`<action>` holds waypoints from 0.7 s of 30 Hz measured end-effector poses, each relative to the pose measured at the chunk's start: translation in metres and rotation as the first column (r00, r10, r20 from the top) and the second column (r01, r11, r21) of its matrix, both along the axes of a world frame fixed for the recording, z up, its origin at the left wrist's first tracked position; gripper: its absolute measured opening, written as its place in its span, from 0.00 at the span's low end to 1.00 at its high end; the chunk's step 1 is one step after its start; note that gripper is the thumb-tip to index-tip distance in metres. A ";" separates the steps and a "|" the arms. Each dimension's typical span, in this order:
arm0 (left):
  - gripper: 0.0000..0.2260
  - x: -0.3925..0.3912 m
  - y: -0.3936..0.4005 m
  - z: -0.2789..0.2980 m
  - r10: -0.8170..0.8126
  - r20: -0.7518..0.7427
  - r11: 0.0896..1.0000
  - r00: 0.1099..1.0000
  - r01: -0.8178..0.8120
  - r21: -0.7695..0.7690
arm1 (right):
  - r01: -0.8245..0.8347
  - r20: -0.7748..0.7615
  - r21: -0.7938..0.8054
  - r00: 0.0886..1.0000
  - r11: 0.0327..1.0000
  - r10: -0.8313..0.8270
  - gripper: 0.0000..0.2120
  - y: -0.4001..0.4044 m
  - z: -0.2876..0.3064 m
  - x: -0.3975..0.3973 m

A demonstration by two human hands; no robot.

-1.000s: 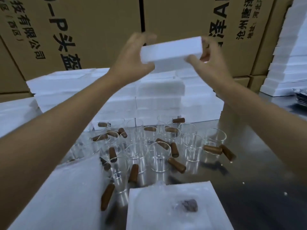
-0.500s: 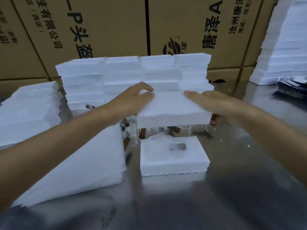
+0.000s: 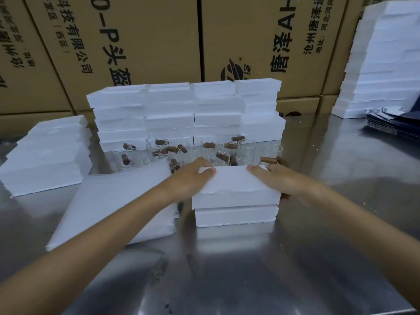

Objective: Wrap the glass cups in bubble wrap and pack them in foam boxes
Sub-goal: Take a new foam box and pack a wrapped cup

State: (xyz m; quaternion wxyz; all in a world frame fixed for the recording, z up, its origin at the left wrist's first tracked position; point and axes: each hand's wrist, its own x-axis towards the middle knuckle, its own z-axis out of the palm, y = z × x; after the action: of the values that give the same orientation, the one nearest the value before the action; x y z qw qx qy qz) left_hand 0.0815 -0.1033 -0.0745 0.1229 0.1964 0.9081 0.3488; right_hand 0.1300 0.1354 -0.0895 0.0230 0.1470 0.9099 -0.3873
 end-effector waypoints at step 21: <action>0.27 0.025 0.009 0.002 0.142 -0.025 0.989 0.990 -0.141 0.035 | 0.129 -0.011 -0.623 0.985 0.772 -0.173 0.21 -0.008 -0.002 0.030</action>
State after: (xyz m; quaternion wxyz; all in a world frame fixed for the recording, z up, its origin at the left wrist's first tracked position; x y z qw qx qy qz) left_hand 0.1061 -0.0940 -0.0720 0.0824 0.1383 0.9154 0.3690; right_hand 0.1604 0.1272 -0.0918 0.0081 0.1907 0.7177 -0.6697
